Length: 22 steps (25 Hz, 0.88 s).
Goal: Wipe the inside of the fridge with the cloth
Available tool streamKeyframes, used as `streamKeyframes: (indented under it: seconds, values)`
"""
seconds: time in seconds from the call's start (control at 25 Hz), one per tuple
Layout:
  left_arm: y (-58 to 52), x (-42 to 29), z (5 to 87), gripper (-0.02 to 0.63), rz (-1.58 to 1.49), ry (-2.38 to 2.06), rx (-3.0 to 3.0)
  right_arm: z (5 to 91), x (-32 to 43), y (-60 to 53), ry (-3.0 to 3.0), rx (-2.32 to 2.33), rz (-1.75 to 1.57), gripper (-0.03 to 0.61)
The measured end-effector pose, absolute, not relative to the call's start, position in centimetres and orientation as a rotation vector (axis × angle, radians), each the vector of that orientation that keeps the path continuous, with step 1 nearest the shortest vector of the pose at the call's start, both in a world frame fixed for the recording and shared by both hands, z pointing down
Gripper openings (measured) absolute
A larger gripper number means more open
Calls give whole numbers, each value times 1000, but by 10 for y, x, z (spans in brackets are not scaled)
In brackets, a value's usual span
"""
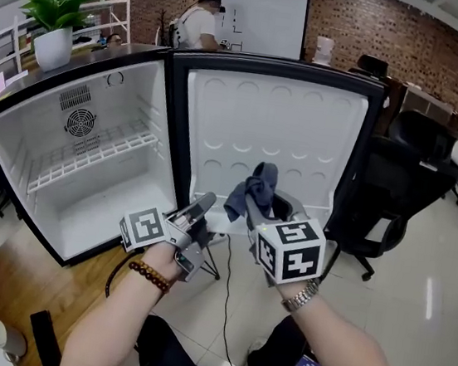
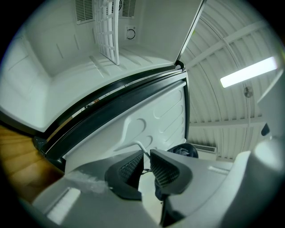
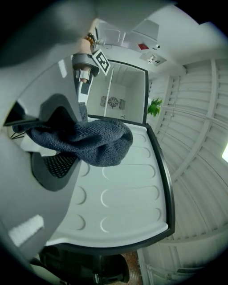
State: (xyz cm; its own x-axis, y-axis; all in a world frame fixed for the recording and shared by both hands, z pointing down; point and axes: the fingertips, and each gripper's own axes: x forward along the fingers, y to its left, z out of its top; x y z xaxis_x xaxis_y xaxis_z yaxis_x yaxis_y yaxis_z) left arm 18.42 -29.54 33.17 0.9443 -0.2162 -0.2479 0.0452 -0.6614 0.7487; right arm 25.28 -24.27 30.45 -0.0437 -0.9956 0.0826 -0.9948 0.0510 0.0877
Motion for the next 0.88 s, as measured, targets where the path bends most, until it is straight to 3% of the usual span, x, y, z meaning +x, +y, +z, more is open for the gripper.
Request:
streamKeyframes:
  seconds: [0.88]
  values:
    - [-301,190,333,49,-381,-171,2264,306,404,-182,-1920,2400,44,126]
